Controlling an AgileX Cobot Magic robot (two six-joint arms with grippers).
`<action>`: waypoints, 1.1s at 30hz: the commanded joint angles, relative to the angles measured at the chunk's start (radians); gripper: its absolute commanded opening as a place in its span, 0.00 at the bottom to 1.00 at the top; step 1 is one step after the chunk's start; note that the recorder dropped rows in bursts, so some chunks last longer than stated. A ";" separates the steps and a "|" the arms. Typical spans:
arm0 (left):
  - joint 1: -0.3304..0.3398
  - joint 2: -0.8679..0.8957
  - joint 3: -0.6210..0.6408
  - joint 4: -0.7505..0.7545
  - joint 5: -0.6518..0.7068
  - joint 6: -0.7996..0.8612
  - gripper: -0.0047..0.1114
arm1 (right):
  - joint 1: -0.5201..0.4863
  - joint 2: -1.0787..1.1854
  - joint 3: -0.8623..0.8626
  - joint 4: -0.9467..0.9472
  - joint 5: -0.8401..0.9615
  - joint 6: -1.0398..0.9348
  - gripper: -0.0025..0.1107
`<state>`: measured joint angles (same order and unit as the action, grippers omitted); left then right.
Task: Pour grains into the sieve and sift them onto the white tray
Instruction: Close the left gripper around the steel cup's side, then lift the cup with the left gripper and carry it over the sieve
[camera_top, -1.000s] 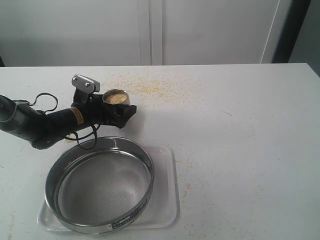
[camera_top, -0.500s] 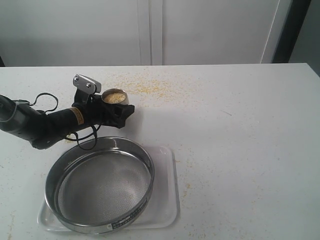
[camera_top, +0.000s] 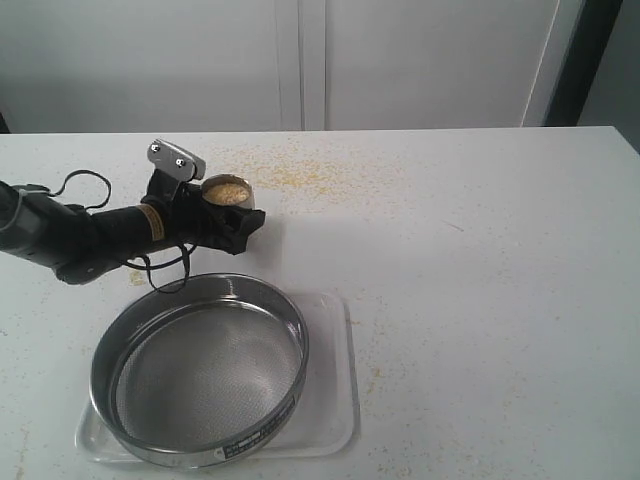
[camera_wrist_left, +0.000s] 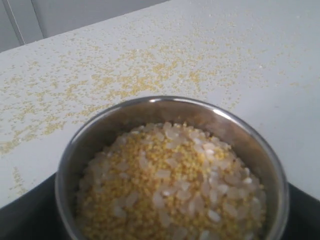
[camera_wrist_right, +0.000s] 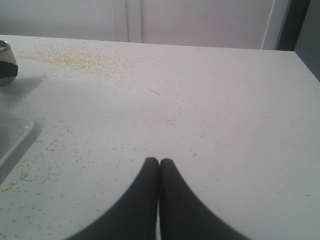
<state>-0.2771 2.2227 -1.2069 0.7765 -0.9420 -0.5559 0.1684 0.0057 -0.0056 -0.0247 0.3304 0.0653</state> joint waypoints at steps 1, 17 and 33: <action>-0.003 -0.059 -0.003 0.014 -0.021 -0.024 0.04 | -0.008 -0.006 0.006 -0.002 -0.010 0.000 0.02; -0.003 -0.387 0.154 0.130 0.055 -0.180 0.04 | -0.008 -0.006 0.006 -0.002 -0.010 0.000 0.02; -0.003 -0.813 0.514 0.256 0.108 -0.356 0.04 | -0.008 -0.006 0.006 -0.002 -0.010 0.000 0.02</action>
<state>-0.2771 1.4634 -0.7213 1.0032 -0.8121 -0.8790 0.1684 0.0057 -0.0056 -0.0247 0.3304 0.0653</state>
